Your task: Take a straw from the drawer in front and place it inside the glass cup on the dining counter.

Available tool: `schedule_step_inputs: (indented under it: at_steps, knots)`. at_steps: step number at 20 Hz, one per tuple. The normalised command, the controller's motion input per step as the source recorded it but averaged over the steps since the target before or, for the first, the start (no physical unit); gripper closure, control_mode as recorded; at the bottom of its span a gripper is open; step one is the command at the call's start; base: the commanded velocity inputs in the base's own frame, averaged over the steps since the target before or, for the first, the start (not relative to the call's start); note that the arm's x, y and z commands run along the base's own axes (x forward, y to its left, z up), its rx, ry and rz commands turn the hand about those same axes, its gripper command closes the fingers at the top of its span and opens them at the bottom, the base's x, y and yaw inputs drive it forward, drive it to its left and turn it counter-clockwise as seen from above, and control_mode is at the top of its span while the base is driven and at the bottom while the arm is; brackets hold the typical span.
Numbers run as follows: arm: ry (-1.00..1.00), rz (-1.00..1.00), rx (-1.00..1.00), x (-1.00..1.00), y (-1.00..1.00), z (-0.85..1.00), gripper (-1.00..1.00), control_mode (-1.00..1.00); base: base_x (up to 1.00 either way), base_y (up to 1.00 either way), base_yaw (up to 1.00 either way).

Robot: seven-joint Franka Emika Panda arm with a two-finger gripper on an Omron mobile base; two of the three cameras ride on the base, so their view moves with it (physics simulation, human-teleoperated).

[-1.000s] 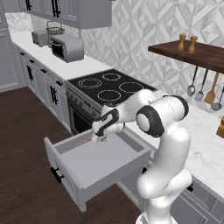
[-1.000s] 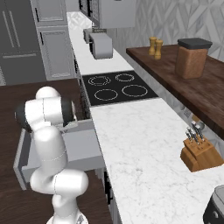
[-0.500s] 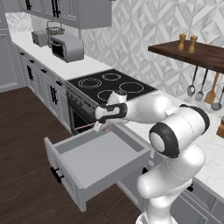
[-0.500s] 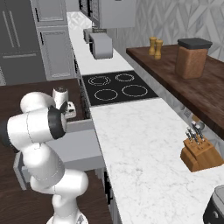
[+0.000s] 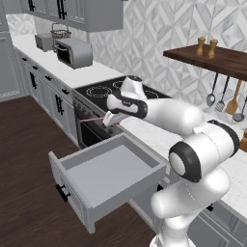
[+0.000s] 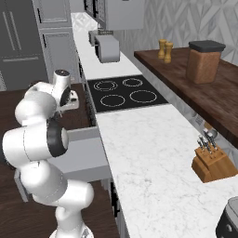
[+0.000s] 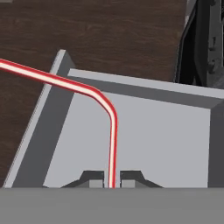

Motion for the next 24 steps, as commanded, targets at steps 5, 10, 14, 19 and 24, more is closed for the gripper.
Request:
schedule_step_inputs:
  at_steps: [5, 10, 14, 19, 24]
  knots:
    - [0.04, 0.00, -0.05, -0.10, -0.14, 1.00, 1.00, -1.00, 0.00, 0.00, 0.00]
    - [-0.05, 0.00, -0.28, -0.52, -0.36, 0.76, 1.00, -1.00, 0.00, 0.00, 0.00]
    - [-0.04, 0.00, -0.28, -0.47, -0.38, 0.21, 1.00, -1.00, 0.00, 0.00, 0.00]
    - [0.00, -0.02, -0.03, -0.23, -0.57, -0.05, 1.00, -1.00, 0.00, 0.00, 0.00]
    - [0.00, -0.03, 0.08, -0.25, -0.56, -0.17, 1.00, -1.00, 0.00, 0.00, 0.00]
